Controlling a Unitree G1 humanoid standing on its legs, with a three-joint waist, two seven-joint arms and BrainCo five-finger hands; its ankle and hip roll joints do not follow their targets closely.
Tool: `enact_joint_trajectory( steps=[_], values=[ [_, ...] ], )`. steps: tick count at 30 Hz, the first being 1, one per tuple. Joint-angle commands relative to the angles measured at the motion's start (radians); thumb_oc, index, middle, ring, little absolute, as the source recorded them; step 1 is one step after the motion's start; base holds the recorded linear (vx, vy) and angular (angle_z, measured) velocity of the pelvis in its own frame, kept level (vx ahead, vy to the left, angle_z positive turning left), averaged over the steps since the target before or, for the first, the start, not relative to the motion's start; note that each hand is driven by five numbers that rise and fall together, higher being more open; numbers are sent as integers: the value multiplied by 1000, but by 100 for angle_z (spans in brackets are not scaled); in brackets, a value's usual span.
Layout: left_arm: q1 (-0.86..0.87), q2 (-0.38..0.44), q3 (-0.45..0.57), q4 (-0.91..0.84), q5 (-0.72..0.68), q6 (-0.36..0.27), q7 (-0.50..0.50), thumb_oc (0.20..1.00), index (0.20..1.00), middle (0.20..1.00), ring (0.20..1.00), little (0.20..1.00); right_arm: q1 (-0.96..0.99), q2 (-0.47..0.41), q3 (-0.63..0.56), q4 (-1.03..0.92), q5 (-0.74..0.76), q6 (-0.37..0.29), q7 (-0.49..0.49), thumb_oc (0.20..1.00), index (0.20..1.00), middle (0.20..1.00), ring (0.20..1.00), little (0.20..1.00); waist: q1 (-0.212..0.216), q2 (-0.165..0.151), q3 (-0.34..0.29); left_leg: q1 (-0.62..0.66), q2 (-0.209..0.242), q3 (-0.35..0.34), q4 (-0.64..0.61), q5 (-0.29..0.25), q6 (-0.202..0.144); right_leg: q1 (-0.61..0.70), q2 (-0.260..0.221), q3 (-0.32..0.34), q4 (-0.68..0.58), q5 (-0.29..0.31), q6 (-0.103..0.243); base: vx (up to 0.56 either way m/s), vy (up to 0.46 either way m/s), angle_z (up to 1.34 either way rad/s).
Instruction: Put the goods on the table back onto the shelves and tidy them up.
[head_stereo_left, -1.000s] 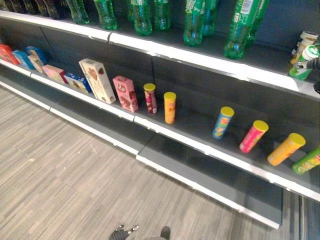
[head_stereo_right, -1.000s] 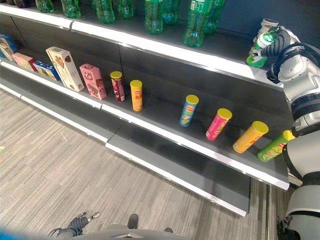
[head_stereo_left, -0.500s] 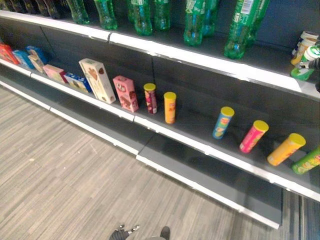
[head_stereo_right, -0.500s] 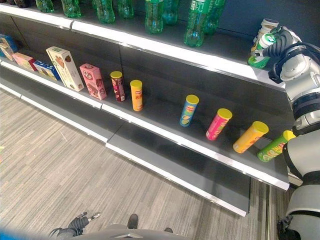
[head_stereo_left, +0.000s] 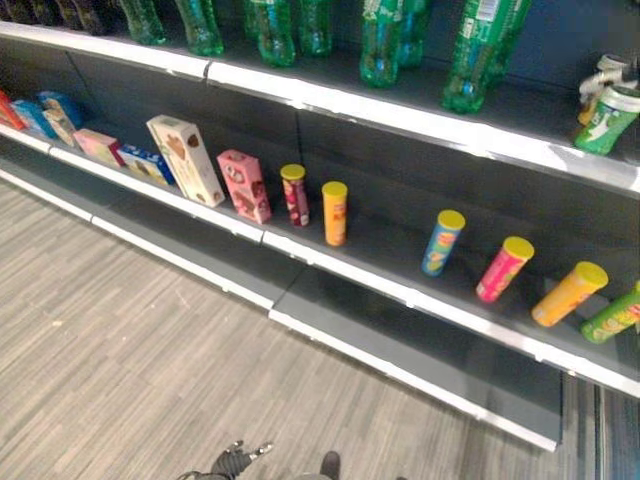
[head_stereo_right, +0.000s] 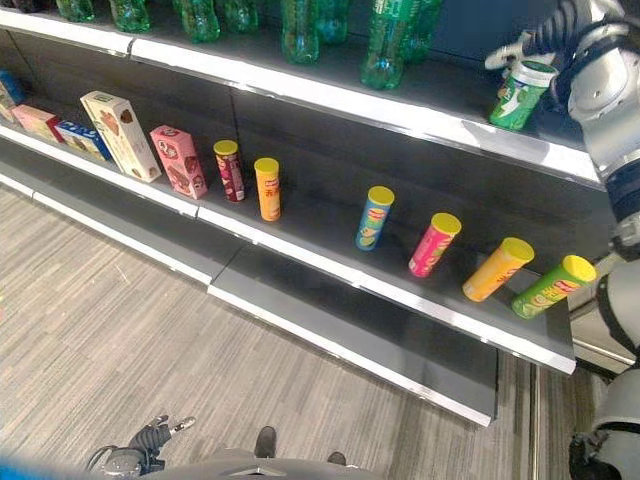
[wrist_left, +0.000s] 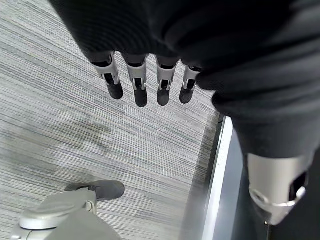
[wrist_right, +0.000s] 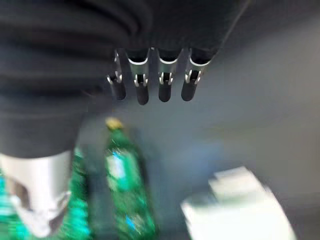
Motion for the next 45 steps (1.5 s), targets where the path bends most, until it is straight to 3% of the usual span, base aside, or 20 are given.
enact_joint_trajectory(
  steps=[1, 3, 4, 6, 7, 10, 12, 15, 17, 20, 22, 23, 25, 26, 30, 33, 36, 37, 42, 45],
  values=[
    [-66, 6, 66, 37, 18, 5, 28, 1000, 1000, 1000, 1000, 1000, 299, -144, -365, -399, -155, -50, -145, 1000, 1000, 1000, 1000, 1000, -37, -42, 18, 69, 29, 83, 5, -166, -52, 78, -37, -14, 17, -148, 55, 66, 98, -31],
    [-64, 2, 80, 36, 25, 5, 29, 1000, 1000, 1000, 1000, 1000, 409, -158, -466, -467, -176, -58, -151, 1000, 1000, 1000, 1000, 1000, -46, -41, 16, 72, 29, 87, 5, -169, -50, 79, -37, -12, 17, -147, 56, 56, 61, -12],
    [-62, 6, 79, 33, 35, 6, 32, 1000, 1000, 1000, 1000, 1000, 591, -153, -634, -548, -190, -69, -155, 1000, 1000, 1000, 1000, 1000, -48, -51, 14, 74, 30, 90, 5, -172, -48, 79, -38, -10, 17, -146, 58, 55, 72, -1],
    [-63, -18, 93, 18, 68, 11, 43, 1000, 1000, 1000, 1000, 1000, 995, -31, -957, -773, -204, -110, -144, 1000, 1000, 1000, 1000, 1000, -79, -52, 20, 82, 29, 116, 5, -184, -36, 71, -42, 17, 17, -138, 65, 43, 115, -39],
    [-61, -18, 98, 15, 83, 15, 48, 1000, 1000, 1000, 1000, 1000, 1118, 28, -1037, -853, -218, -120, -121, 1000, 1000, 1000, 1000, 1000, -84, -52, 22, 87, 28, 136, 5, -193, -27, 64, -44, 43, 17, -133, 69, 25, 114, -64],
    [-60, -26, 104, 13, 98, 13, 56, 1000, 1000, 1000, 1000, 1000, 1205, 99, -1074, -905, -214, -134, -108, 1000, 1000, 1000, 1000, 1000, -99, -49, 26, 95, 27, 157, 5, -200, -17, 58, -46, 70, 17, -126, 72, 16, 71, -72],
    [-62, -30, 107, -2, 115, 13, 62, 1000, 1000, 1000, 1000, 1000, 1320, 216, -1089, -938, -210, -141, -91, 1000, 1000, 1000, 1000, 1000, -125, -41, 36, 106, 21, 193, 5, -211, 4, 43, -51, 125, 17, -107, 81, 20, 166, -45],
    [-65, -32, 90, -17, 137, 14, 64, 1000, 1000, 1000, 1000, 1000, 1387, 300, -1092, -906, -210, -129, -95, 1000, 1000, 1000, 1000, 1000, -155, -37, 51, 111, 16, 230, 5, -220, 23, 8, -56, 182, 41, -89, 93, -24, 188, -70],
    [-90, -28, 74, -33, 148, 16, 67, 1000, 1000, 1000, 1000, 1000, 1437, 369, -1079, -883, -222, -108, -92, 1000, 1000, 1000, 1000, 1000, -192, -41, 88, 109, 18, 292, 5, -225, 45, -82, -55, 252, 131, -70, 115, -122, 224, -91],
    [-112, -21, 63, -27, 162, 20, 70, 1000, 1000, 1000, 1000, 1000, 1429, 402, -1057, -872, -223, -105, -99, 1000, 1000, 1000, 1000, 1000, -208, -52, 118, 100, 27, 343, 5, -227, 54, -156, -44, 292, 204, -65, 129, -127, 84, -125],
    [-115, -14, 68, -31, 162, 21, 69, 1000, 1000, 1000, 1000, 1000, 1429, 412, -1060, -868, -223, -102, -110, 1000, 1000, 1000, 1000, 1000, -203, -48, 122, 102, 41, 384, 5, -230, 57, -164, -64, 262, 213, -63, 128, -98, -18, -111],
    [-118, -5, 73, -41, 153, 23, 68, 1000, 1000, 1000, 1000, 1000, 1434, 413, -1076, -866, -224, -97, -117, 1000, 1000, 1000, 1000, 1000, -200, -41, 119, 108, 59, 420, 5, -229, 56, -151, -97, 209, 212, -57, 114, 4, -96, -120],
    [-119, -1, 72, -48, 150, 24, 67, 1000, 1000, 1000, 1000, 1000, 1435, 411, -1082, -860, -226, -95, -123, 1000, 1000, 1000, 1000, 1000, -198, -39, 112, 113, 69, 424, 5, -239, 52, -139, -115, 196, 209, -50, 117, 27, -119, -115],
    [-120, 10, 75, -60, 146, 23, 64, 1000, 1000, 1000, 1000, 1000, 1441, 408, -1103, -854, -223, -91, -127, 1000, 1000, 1000, 1000, 1000, -196, -43, 98, 115, 83, 446, 5, -246, 49, -119, -153, 170, 188, -13, 125, 16, -192, -67],
    [-113, 23, 93, -66, 134, 23, 57, 1000, 1000, 1000, 1000, 1000, 1467, 415, -1156, -839, -213, -89, -143, 1000, 1000, 1000, 1000, 1000, -183, -64, 74, 120, 110, 476, 5, -248, 35, -121, -185, 166, 112, 75, 156, 34, -302, -48],
    [-119, 29, 106, -49, 130, 21, 53, 1000, 1000, 1000, 1000, 1000, 1495, 417, -1192, -828, -203, -82, -146, 1000, 1000, 1000, 1000, 1000, -177, -101, 50, 142, 128, 491, 5, -234, -1, -72, -158, 176, 38, 31, 164, 104, -424, -7],
    [-112, 24, 104, -49, 130, 20, 46, 1000, 1000, 1000, 1000, 1000, 1537, 401, -1243, -826, -193, -90, -144, 1000, 1000, 1000, 1000, 1000, -190, -121, 35, 154, 178, 479, 5, -208, -36, -41, -99, 180, 18, -29, 139, 83, -467, -13],
    [-111, 23, 102, -50, 130, 20, 46, 1000, 1000, 1000, 1000, 1000, 1542, 400, -1246, -827, -191, -91, -144, 1000, 1000, 1000, 1000, 1000, -190, -119, 35, 154, 182, 477, 5, -206, -40, -39, -96, 178, 19, -32, 135, 77, -435, 1],
    [-97, -4, 114, -57, 83, 24, 33, 1000, 1000, 1000, 1000, 1000, 1587, 379, -1316, -801, -135, -108, -166, 1000, 1000, 1000, 1000, 1000, -220, -94, 31, 160, 280, 463, 28, -111, -86, 22, 22, 173, 17, -144, 49, 43, -460, 13],
    [-97, -19, 110, -71, 71, 26, 29, 1000, 1000, 1000, 1000, 1000, 1583, 380, -1310, -771, -115, -101, -168, 1000, 1000, 1000, 1000, 1000, -214, -87, 56, 123, 281, 435, 111, -129, -83, 36, 33, 166, 17, -161, 26, -29, -203, 9]
  ],
)
